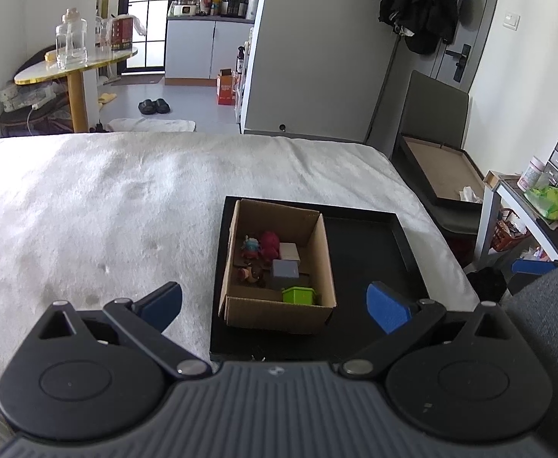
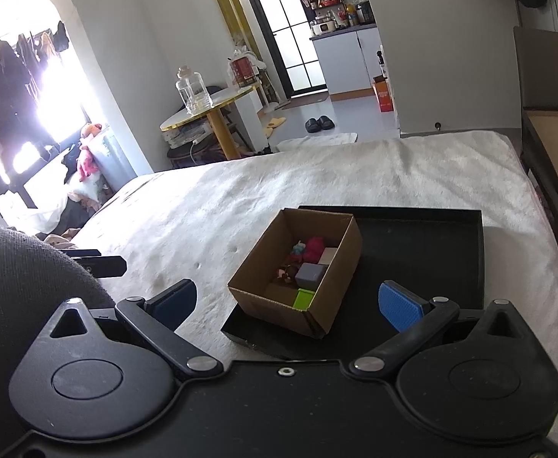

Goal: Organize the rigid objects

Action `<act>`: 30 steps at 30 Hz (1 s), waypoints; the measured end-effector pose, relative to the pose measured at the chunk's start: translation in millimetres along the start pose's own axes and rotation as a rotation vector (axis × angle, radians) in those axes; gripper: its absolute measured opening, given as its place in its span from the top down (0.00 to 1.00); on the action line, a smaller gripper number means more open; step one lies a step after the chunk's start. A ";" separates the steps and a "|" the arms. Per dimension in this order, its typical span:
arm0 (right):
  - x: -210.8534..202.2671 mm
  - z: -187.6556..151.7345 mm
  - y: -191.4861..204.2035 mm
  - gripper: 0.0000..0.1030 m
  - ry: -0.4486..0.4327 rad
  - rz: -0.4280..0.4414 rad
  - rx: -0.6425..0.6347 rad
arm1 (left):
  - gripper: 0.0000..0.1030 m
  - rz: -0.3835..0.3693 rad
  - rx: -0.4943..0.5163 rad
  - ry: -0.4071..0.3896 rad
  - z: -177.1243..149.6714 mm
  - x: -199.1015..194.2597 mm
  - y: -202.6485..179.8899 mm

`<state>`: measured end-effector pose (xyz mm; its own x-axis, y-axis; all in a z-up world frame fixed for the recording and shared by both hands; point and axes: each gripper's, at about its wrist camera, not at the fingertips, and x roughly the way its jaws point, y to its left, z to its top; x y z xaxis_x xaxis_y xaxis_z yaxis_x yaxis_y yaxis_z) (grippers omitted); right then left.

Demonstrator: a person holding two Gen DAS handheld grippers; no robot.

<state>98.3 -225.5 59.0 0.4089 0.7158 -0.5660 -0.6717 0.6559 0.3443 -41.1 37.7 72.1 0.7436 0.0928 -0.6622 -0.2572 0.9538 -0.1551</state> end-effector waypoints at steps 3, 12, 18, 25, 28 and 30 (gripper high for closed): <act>1.4 0.1 -1.0 0.00 0.009 0.002 0.013 | 0.01 -0.001 0.004 0.003 0.5 0.1 -0.4; 2.5 -3.8 -3.6 0.00 0.022 0.003 0.046 | 0.01 -0.007 0.020 0.014 1.6 2.5 -2.5; 1.2 -3.9 -2.3 0.00 0.023 -0.010 0.047 | 0.01 -0.009 0.024 0.024 2.2 5.0 -4.1; -1.7 -3.9 0.6 0.00 0.023 -0.027 0.038 | 0.01 0.002 0.030 0.027 3.3 5.7 -6.1; -2.0 -3.9 0.7 0.00 0.024 -0.029 0.039 | 0.01 -0.001 0.028 0.029 3.1 5.9 -6.0; -2.1 -4.0 0.7 0.00 0.027 -0.028 0.043 | 0.01 -0.002 0.025 0.030 2.5 5.8 -5.4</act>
<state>94.5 -227.5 57.4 0.4100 0.6908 -0.5956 -0.6326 0.6858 0.3600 -33.8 33.8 70.9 0.7250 0.0827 -0.6838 -0.2403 0.9608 -0.1386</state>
